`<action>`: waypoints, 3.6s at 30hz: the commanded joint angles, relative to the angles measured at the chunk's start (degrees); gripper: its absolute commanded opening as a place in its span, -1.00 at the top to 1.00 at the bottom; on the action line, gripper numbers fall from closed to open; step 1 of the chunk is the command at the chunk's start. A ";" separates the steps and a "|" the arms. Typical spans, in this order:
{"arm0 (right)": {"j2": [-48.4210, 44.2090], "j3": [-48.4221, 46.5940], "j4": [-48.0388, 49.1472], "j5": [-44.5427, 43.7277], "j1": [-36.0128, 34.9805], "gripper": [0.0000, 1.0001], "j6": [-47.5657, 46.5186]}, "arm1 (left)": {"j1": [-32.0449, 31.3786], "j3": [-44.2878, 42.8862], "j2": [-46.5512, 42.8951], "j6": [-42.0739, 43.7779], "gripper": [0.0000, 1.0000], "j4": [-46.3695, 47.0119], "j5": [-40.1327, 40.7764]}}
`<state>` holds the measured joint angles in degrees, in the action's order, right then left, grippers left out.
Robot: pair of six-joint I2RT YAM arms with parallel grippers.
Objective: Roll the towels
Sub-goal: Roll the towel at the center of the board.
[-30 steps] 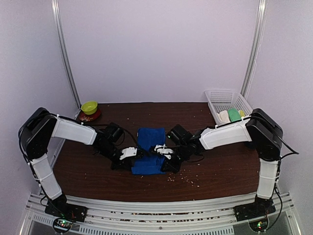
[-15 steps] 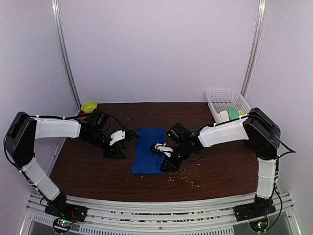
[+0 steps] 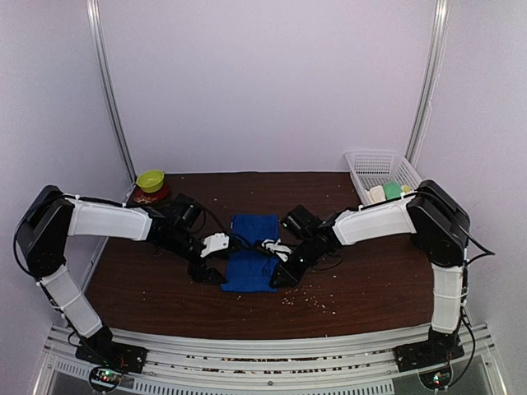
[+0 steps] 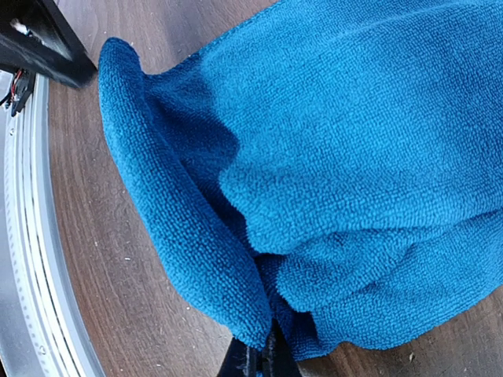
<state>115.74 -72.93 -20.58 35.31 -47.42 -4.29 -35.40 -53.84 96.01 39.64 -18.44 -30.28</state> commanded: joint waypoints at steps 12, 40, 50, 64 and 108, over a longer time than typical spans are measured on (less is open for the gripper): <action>3.11 -0.67 -1.57 -1.78 0.72 1.00 1.13 | -0.23 -8.80 7.56 -6.57 -0.45 -3.15 -5.27; 2.49 0.62 -0.23 -2.22 1.24 1.00 2.05 | -0.13 -12.97 12.07 -8.29 -0.31 -5.28 -3.02; 1.17 0.76 -0.12 -2.97 1.32 0.94 2.33 | -0.12 -11.59 14.64 -10.08 0.28 -3.59 1.61; -12.76 9.91 5.11 -11.83 1.30 0.35 -2.30 | -0.11 -10.24 16.85 -11.80 0.35 -1.88 7.14; 0.83 14.24 32.75 -2.80 0.64 1.00 12.47 | -0.11 -9.44 17.27 -11.31 0.39 -1.91 8.22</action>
<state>113.97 -57.74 14.96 32.62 -46.76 6.81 -35.68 -65.25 110.76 27.64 -20.45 -27.16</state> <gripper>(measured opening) 0.011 0.304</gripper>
